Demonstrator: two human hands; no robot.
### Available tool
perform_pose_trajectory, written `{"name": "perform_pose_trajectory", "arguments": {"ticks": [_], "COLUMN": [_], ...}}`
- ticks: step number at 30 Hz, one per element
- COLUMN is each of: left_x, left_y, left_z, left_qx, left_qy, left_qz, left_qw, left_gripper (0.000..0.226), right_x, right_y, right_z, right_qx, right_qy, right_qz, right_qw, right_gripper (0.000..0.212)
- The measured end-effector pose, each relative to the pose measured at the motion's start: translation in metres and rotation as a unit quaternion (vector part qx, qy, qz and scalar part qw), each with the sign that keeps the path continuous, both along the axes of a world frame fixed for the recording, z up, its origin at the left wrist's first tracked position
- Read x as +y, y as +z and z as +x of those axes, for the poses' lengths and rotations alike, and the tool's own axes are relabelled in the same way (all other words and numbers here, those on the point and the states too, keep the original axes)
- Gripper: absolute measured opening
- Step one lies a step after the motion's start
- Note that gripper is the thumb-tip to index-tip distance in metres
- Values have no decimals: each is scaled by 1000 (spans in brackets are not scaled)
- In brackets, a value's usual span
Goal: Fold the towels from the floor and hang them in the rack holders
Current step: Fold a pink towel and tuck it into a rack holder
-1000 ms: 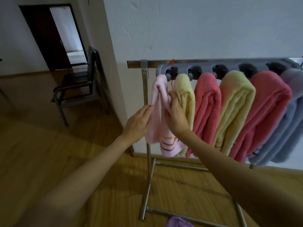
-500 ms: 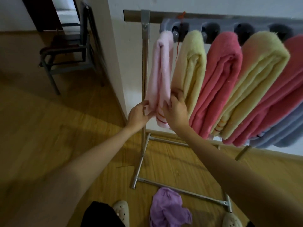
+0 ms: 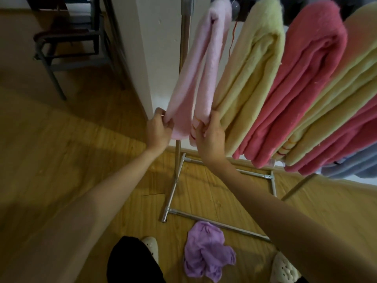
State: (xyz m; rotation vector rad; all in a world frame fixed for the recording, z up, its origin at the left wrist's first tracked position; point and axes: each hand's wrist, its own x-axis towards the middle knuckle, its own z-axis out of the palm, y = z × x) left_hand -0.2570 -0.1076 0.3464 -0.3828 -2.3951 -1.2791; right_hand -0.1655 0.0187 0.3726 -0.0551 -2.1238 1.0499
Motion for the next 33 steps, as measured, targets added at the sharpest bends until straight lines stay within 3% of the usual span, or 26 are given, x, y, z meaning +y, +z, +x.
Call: {"name": "perform_pose_trajectory", "arguments": {"ticks": [7, 12, 15, 20, 25, 30, 33], "left_x": [-48, -52, -39, -7, 8, 10, 6], "left_y": [-1, -2, -6, -20, -42, -75, -124], "left_z": [14, 20, 27, 35, 45, 54, 70], "left_qx": [60, 66, 69, 66, 49, 55, -13], "left_qy": [38, 5, -25, -106, -137, -101, -115], "left_qz": [-14, -48, -74, -107, -138, -119, -144], "left_qw": [997, 997, 995, 986, 980, 986, 983], "left_gripper": [10, 11, 9, 9, 18, 26, 25], "right_x": [-22, -20, -3, 21, 35, 48, 64], "right_y": [-2, 4, 3, -5, -17, -65, -125], "right_z": [-15, -17, -20, -15, -12, 16, 49], "right_qx": [-58, -101, -149, -148, -150, -168, -226], "right_qy": [66, -5, -42, -3, -10, 29, 68], "right_qz": [-33, 13, 68, 112, 109, 159, 207], "right_qw": [996, 995, 986, 983, 983, 972, 950], "right_gripper": [20, 43, 31, 23, 28, 40, 41]}}
